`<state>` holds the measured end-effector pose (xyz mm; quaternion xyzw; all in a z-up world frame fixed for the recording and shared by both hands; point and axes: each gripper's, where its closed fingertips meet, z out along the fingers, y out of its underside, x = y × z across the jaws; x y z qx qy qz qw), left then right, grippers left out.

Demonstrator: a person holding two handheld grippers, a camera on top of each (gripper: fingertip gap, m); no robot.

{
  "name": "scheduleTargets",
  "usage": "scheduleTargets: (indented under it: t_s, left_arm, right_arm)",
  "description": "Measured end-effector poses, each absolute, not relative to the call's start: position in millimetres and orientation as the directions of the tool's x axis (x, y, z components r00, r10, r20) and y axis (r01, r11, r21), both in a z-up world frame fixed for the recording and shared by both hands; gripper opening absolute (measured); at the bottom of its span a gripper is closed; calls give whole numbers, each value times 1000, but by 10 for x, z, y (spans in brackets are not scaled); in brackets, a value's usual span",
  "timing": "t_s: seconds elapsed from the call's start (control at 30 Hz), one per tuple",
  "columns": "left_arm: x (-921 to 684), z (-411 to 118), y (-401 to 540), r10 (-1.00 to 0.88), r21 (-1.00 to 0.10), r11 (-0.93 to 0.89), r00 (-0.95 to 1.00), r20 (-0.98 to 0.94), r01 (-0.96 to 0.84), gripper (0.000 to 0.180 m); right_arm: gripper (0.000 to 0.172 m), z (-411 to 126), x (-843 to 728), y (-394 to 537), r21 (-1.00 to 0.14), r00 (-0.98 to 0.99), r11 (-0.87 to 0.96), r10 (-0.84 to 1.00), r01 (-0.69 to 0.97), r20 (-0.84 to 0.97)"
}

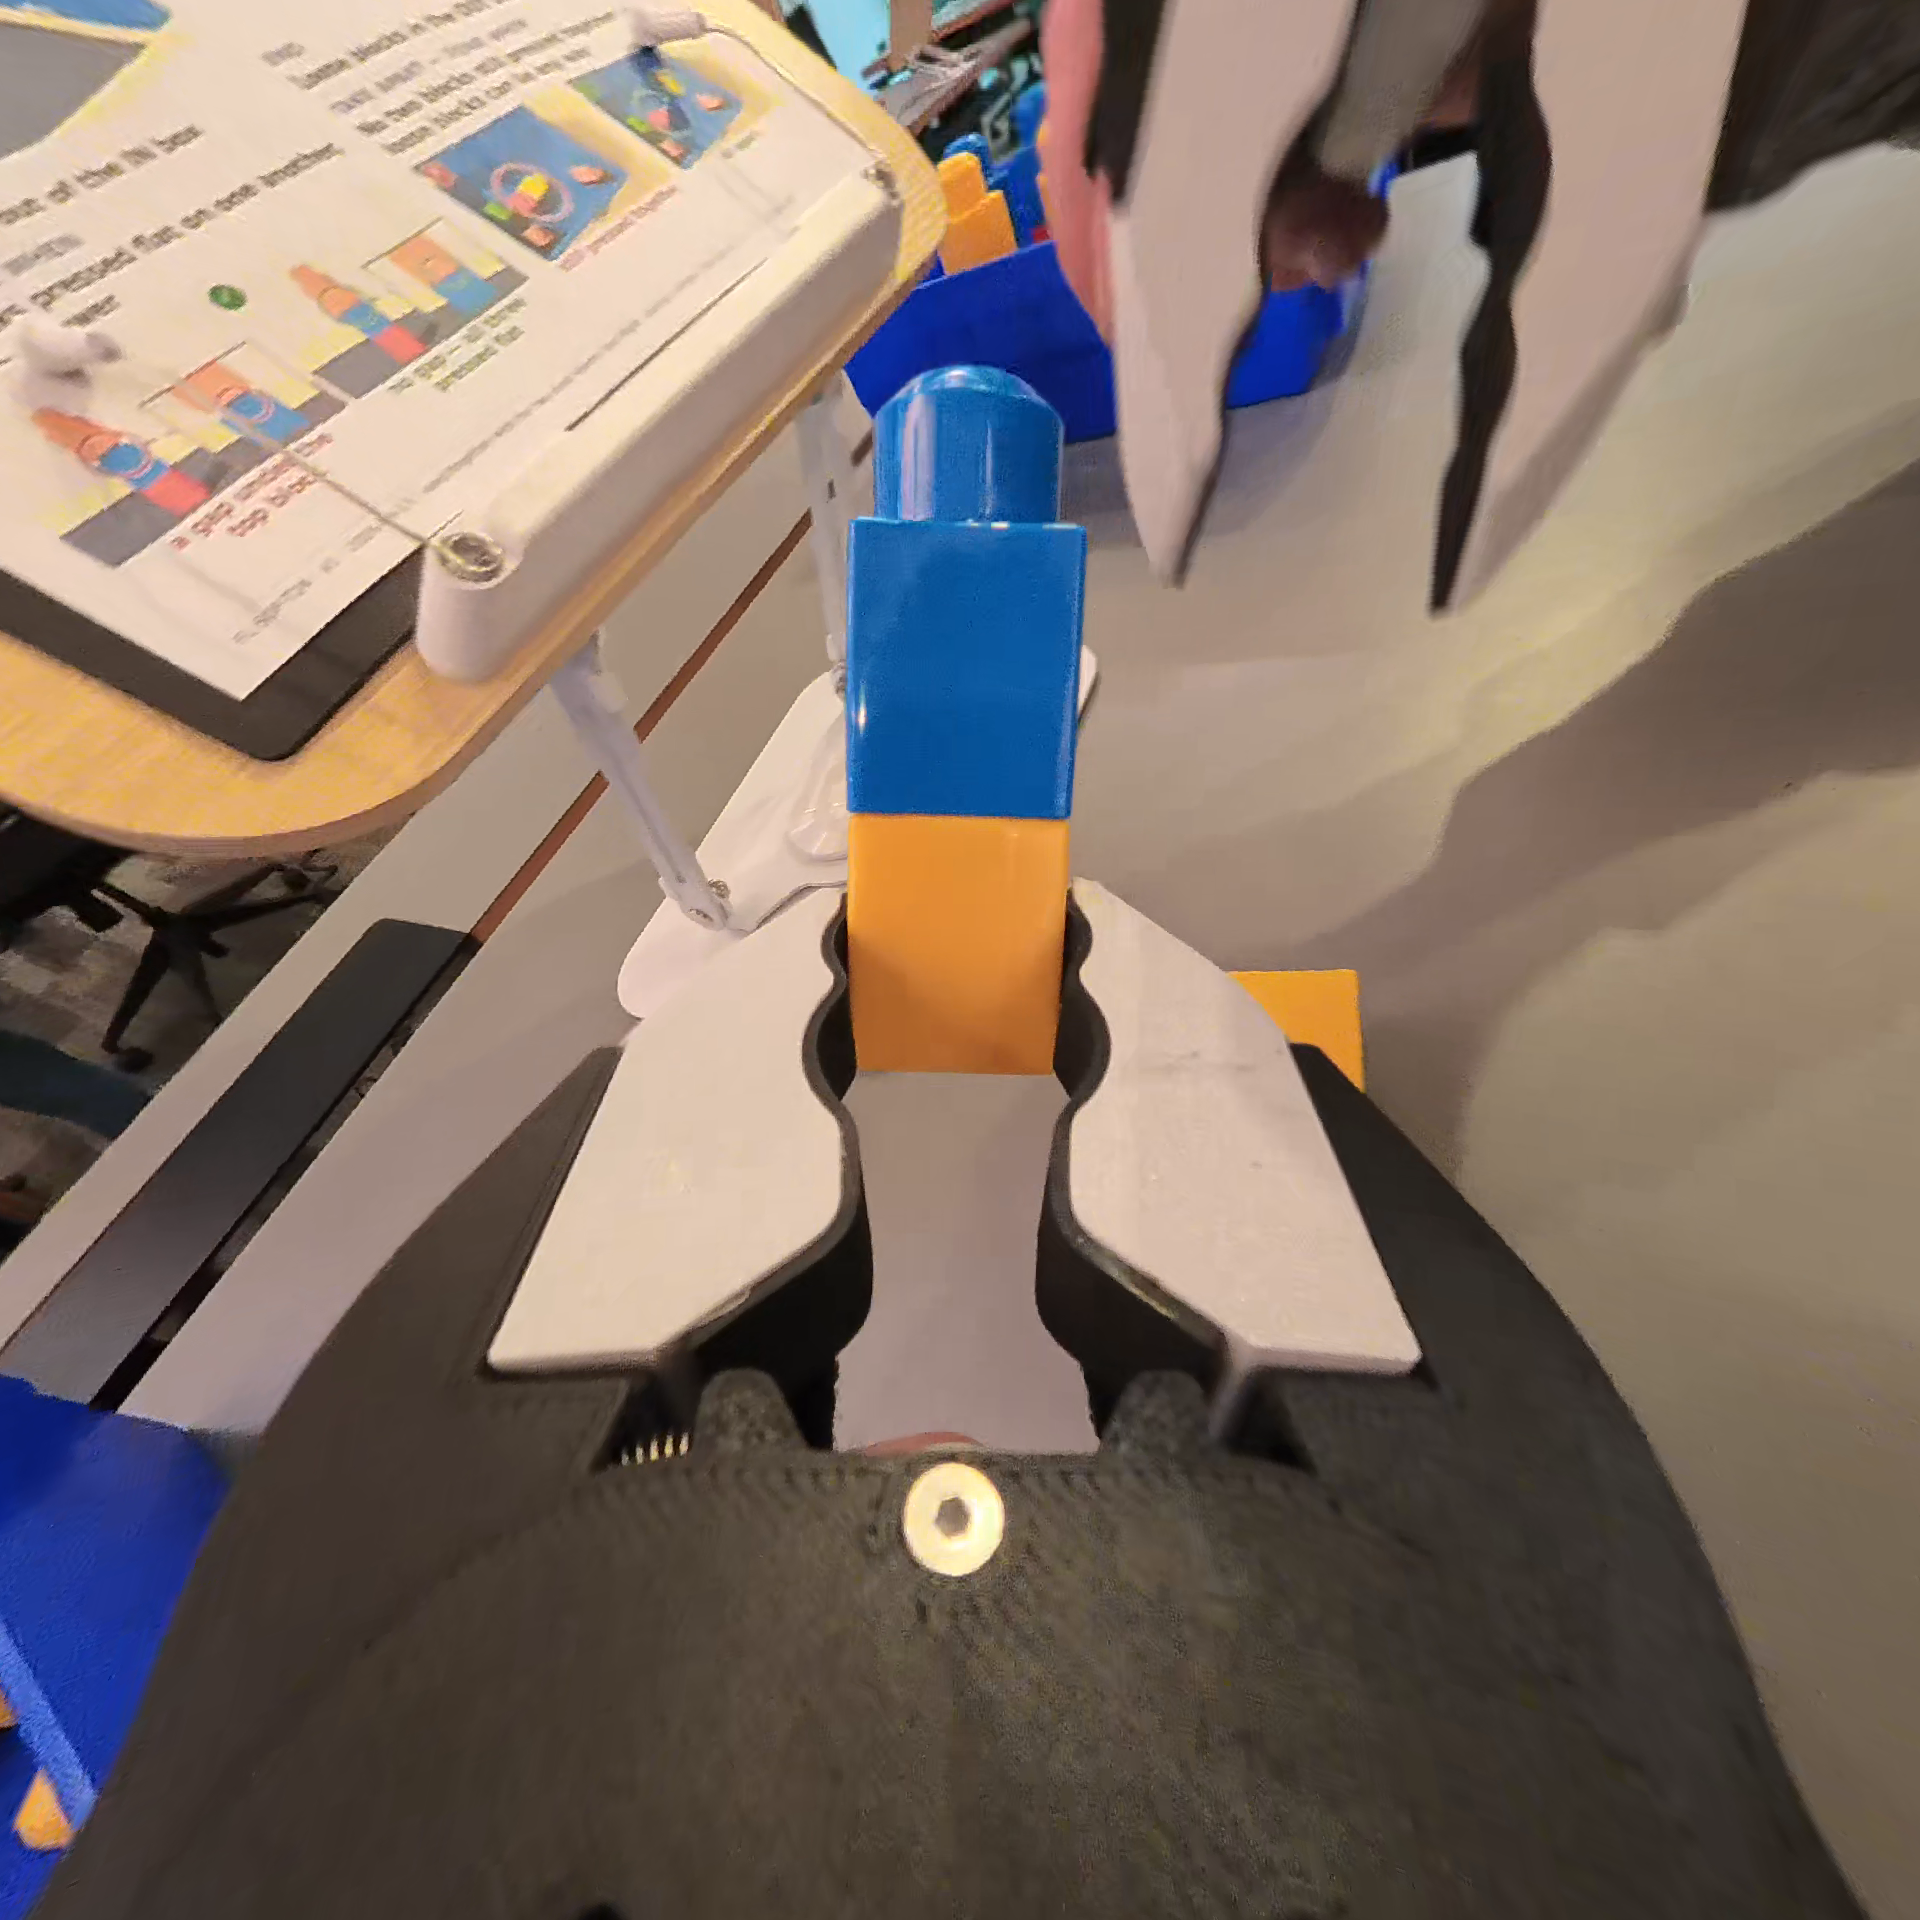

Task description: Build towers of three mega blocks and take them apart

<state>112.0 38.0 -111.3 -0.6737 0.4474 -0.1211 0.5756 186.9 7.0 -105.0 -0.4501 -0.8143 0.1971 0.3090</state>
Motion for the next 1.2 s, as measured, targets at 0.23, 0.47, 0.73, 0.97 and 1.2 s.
scheduleTargets:
  t_s: [0.23,0.47,0.73,0.97,1.2]
  left_arm:
    - [1010,-1113,454,-722,-900,27,615,-318,-434,35]
    - [850,-1085,534,-690,-916,-9,666,-284,-400,35]
    - [704,-1051,600,-658,-937,-41,714,-237,-348,35]
    - [700,-1077,605,-660,-936,-49,715,-232,-350,35]
    - [679,-1065,609,-661,-945,-58,722,-205,-322,35]
  right_arm:
    - [47,-1687,1692,-41,-558,-437,467,878,686,196]
    - [55,-1868,1510,-57,-557,-421,434,893,708,160]
    - [54,-1995,1369,-62,-499,-445,464,880,732,166]
    - [35,-2114,1260,-88,-434,-472,483,870,761,140]
    - [36,-1764,1120,-53,-755,-346,230,938,614,4]
